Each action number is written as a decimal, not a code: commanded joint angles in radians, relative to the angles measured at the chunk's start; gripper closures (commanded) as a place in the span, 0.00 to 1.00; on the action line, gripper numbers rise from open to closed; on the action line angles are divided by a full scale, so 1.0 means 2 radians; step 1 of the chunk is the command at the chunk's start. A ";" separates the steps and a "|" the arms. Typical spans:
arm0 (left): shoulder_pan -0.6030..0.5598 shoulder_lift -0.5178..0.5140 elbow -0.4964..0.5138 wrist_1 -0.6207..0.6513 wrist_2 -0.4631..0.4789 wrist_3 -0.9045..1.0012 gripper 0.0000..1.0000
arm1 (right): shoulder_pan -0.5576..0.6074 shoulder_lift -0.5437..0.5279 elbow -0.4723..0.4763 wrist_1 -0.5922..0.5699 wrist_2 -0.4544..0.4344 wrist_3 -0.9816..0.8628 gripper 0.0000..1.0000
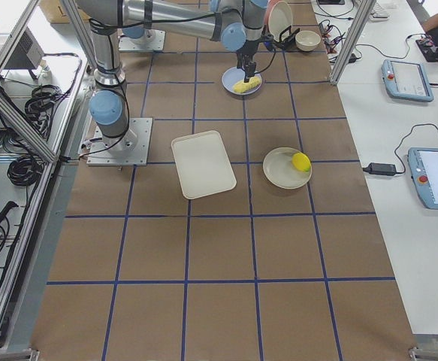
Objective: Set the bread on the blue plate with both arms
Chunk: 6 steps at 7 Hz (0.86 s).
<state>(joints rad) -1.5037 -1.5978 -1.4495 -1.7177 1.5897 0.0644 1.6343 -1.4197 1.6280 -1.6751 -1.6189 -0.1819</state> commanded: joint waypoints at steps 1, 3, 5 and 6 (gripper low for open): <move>0.000 0.007 -0.005 -0.001 0.000 -0.001 0.00 | -0.039 -0.055 0.010 0.067 -0.016 -0.013 0.02; -0.001 0.006 -0.009 0.000 0.001 -0.001 0.00 | -0.030 -0.070 0.013 0.077 -0.001 -0.006 0.02; -0.001 0.006 -0.009 0.000 0.001 -0.001 0.00 | -0.029 -0.082 0.033 0.075 0.000 -0.006 0.02; -0.001 0.005 -0.009 0.000 0.001 -0.001 0.00 | -0.029 -0.092 0.037 0.074 0.004 -0.006 0.02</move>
<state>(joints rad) -1.5048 -1.5867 -1.4671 -1.7181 1.5921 0.0614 1.5747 -1.5827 1.6881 -1.5241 -1.6179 -0.1945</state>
